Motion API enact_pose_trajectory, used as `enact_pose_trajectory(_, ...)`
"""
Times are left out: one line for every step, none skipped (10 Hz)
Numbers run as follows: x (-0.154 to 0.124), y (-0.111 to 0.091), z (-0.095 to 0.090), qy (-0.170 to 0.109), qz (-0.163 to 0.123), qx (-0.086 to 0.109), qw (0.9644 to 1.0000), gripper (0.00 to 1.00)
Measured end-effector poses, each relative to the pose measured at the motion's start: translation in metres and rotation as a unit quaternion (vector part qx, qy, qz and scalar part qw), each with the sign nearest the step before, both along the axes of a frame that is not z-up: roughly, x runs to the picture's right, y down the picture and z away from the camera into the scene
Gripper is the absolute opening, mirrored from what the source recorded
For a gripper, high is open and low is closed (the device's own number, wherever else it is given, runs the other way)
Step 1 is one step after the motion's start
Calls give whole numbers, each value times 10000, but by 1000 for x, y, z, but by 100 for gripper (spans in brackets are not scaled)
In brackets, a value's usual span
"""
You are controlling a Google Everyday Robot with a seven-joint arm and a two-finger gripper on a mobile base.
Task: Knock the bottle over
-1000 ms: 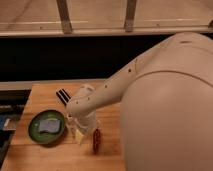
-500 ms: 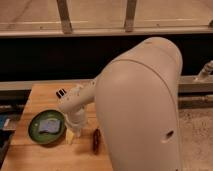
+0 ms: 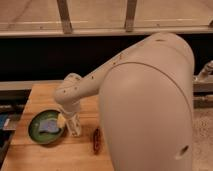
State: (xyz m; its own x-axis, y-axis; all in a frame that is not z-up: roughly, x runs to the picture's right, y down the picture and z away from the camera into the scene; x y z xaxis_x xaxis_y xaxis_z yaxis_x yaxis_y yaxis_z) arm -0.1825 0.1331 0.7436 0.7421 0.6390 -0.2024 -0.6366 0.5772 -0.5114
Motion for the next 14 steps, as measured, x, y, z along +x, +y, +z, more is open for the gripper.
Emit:
enact_pose_trajectory(5,-17,6,83,210,246,9994,76)
enact_pose_trajectory(16,-39,15,286,562,551,9965,76)
enact_pose_trajectory(28,-53,22,509,852,747,9923,76)
enact_pose_trajectory(45,-69,31,861,1176,978,9845,76)
enact_pose_trajectory(61,-77,34,1122,1391,1125,9774,76)
enact_pose_trajectory(82,-80,33,1376,1549,1217,9707,76)
enact_pose_trajectory(100,-81,29,1525,1665,1255,9661,76)
enact_pose_trajectory(131,-80,22,1695,1812,1246,9607,76)
enact_pose_trajectory(147,-79,19,1750,1833,1211,9597,76)
enact_pose_trajectory(190,-72,8,1852,1664,932,9640,76)
enact_pose_trajectory(209,-63,4,1884,1187,464,9738,76)
enact_pose_trajectory(215,-56,3,1865,804,175,9790,76)
enact_pose_trajectory(216,-51,3,1869,606,17,9805,76)
enact_pose_trajectory(216,-47,4,1886,498,-88,9807,76)
